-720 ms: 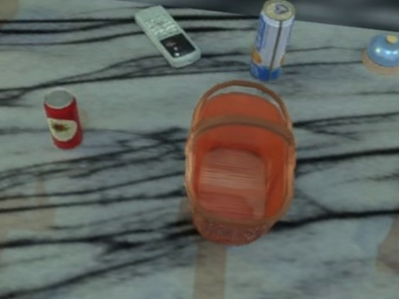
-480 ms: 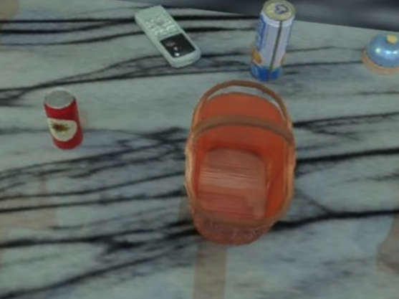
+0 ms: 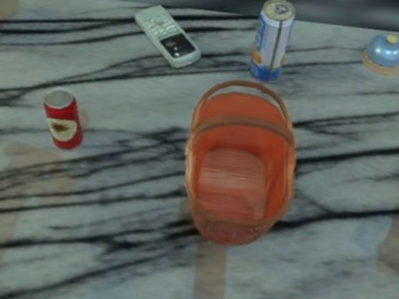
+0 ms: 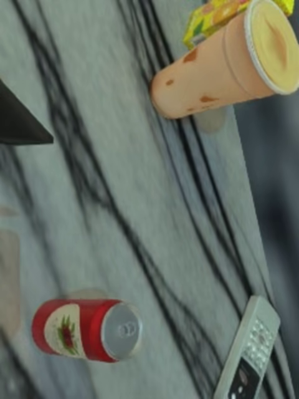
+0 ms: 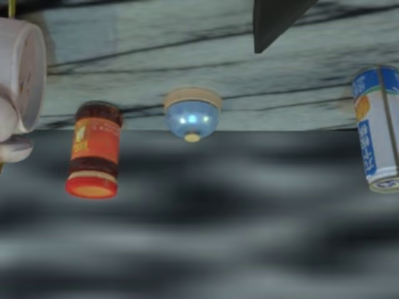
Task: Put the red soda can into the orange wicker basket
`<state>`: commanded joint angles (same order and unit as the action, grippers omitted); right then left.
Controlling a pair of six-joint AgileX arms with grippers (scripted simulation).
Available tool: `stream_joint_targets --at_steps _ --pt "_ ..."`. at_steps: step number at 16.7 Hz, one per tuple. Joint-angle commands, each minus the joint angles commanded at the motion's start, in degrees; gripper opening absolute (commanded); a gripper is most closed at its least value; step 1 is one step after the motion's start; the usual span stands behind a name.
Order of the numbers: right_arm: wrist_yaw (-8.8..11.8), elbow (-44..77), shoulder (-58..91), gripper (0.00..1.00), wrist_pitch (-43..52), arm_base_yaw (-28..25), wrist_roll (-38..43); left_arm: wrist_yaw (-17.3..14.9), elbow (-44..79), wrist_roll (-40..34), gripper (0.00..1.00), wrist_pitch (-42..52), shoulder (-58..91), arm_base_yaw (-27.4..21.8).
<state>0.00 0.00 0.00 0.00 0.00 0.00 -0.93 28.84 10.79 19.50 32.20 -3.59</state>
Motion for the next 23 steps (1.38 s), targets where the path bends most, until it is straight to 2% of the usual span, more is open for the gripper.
stream_joint_targets --at_steps 9,14,18,23 --pt "0.0 0.0 0.0 1.0 0.0 0.0 0.0 0.89 46.27 15.71 1.0 30.03 55.74 -3.05" --pt "0.0 0.0 0.0 1.0 0.0 0.0 0.0 0.98 66.7 22.78 1.0 43.24 81.01 -4.75" --pt "0.0 0.0 0.0 1.0 0.0 0.0 0.0 0.81 75.8 26.16 1.0 49.33 92.15 -5.77" --pt "0.0 0.0 0.0 1.0 0.0 0.0 0.0 0.75 77.42 26.79 1.0 50.44 94.07 -5.98"
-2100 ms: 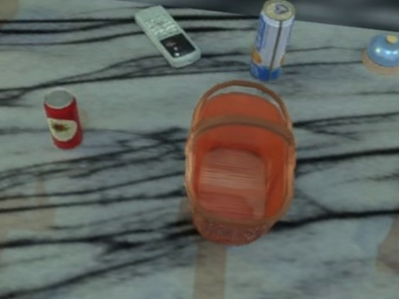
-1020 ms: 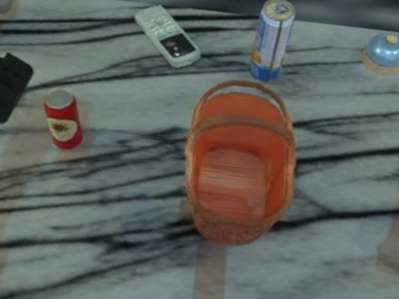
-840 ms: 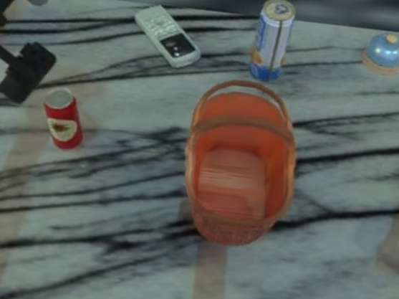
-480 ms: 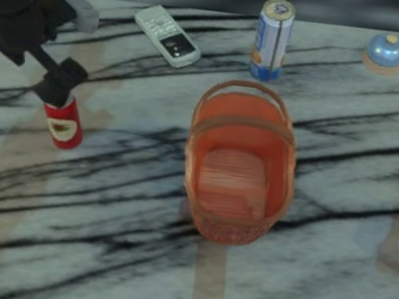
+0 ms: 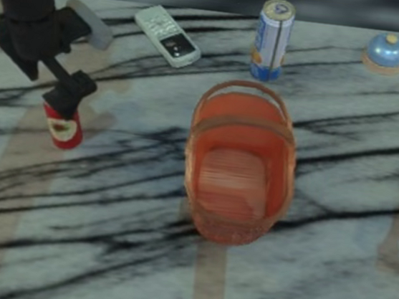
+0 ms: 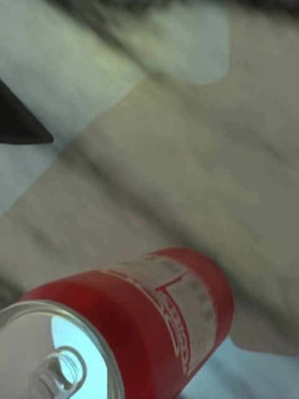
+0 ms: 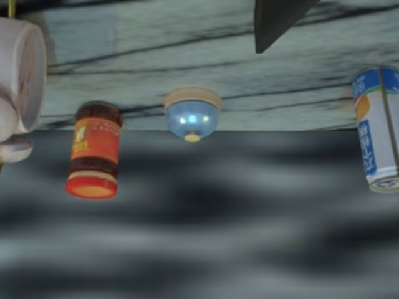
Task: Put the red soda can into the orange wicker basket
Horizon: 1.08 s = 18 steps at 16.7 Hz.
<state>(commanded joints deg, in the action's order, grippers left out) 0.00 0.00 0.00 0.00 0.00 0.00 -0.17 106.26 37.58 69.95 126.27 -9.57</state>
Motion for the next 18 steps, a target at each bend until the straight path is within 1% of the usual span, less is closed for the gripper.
stream_joint_targets --at_steps 4,10,14,18 --pt "0.0 0.0 0.0 1.0 0.0 0.0 0.0 0.0 -1.04 0.08 1.0 -1.14 0.11 0.16" --pt "0.0 0.0 0.0 1.0 0.0 0.0 0.0 -0.02 -7.41 0.09 1.0 -9.75 2.29 0.06" --pt "0.0 0.0 0.0 1.0 0.0 0.0 0.0 -0.02 -7.63 0.09 1.0 -10.01 2.38 0.06" --pt "0.0 0.0 0.0 1.0 0.0 0.0 0.0 -0.02 -7.63 0.09 0.7 -10.01 2.38 0.06"
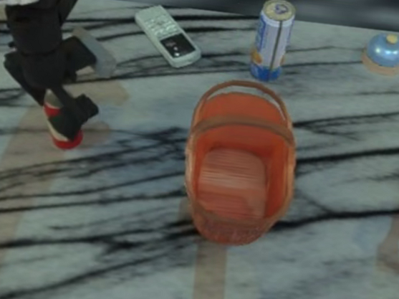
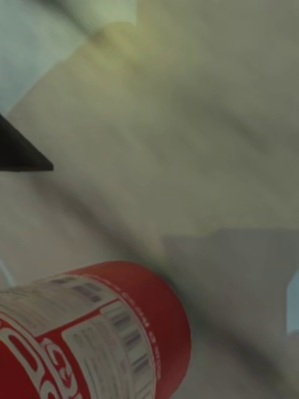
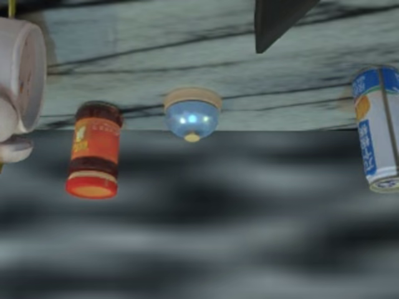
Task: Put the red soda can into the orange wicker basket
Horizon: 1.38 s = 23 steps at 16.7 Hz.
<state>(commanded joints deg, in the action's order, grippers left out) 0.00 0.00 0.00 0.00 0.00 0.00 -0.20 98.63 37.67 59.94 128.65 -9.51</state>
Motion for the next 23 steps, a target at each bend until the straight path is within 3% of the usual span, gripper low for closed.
stream_joint_targets --at_steps 9,19,23 --pt "0.0 0.0 0.0 1.0 0.0 0.0 0.0 0.0 0.0 0.0 0.02 0.0 0.0 0.0" --pt "0.0 0.0 0.0 1.0 0.0 0.0 0.0 -0.02 -0.03 0.06 0.0 -0.02 -0.11 0.08" --pt "0.0 0.0 0.0 1.0 0.0 0.0 0.0 -4.87 -1.1 -1.83 0.0 -5.89 -0.27 -0.82"
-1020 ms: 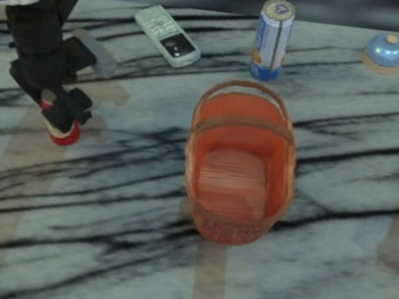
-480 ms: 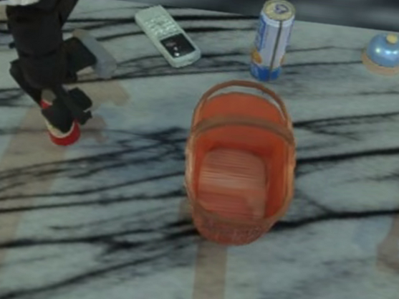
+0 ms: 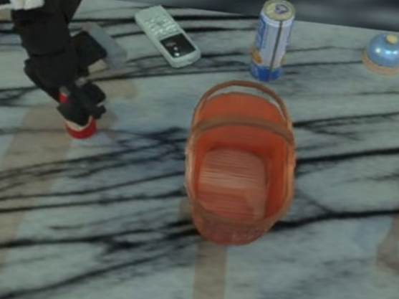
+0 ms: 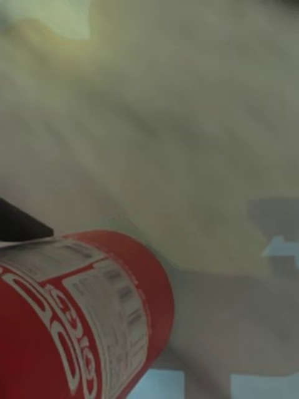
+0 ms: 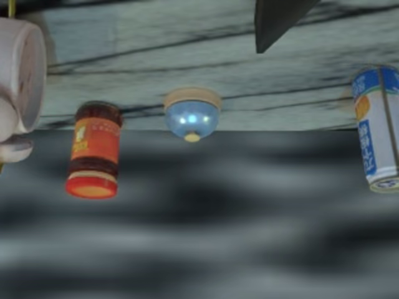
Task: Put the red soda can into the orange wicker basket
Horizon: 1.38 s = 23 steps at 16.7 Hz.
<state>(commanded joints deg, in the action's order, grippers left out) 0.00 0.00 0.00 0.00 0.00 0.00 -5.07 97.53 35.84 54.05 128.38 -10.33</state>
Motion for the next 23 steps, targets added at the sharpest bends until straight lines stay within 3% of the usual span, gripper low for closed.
stream_joint_targets --at_steps 5,16,20,23 --pt "0.0 0.0 0.0 1.0 0.0 0.0 0.0 -14.55 -3.63 -6.72 0.0 -19.45 -0.51 -1.9" --pt "0.0 0.0 0.0 1.0 0.0 0.0 0.0 -55.74 -18.46 -27.69 0.0 -80.11 -6.38 -6.97" --pt "0.0 0.0 0.0 1.0 0.0 0.0 0.0 -65.18 -22.02 -32.23 0.0 -92.34 -9.34 -8.07" --pt "0.0 0.0 0.0 1.0 0.0 0.0 0.0 -67.59 -22.79 -33.27 0.0 -95.07 -10.19 -8.35"
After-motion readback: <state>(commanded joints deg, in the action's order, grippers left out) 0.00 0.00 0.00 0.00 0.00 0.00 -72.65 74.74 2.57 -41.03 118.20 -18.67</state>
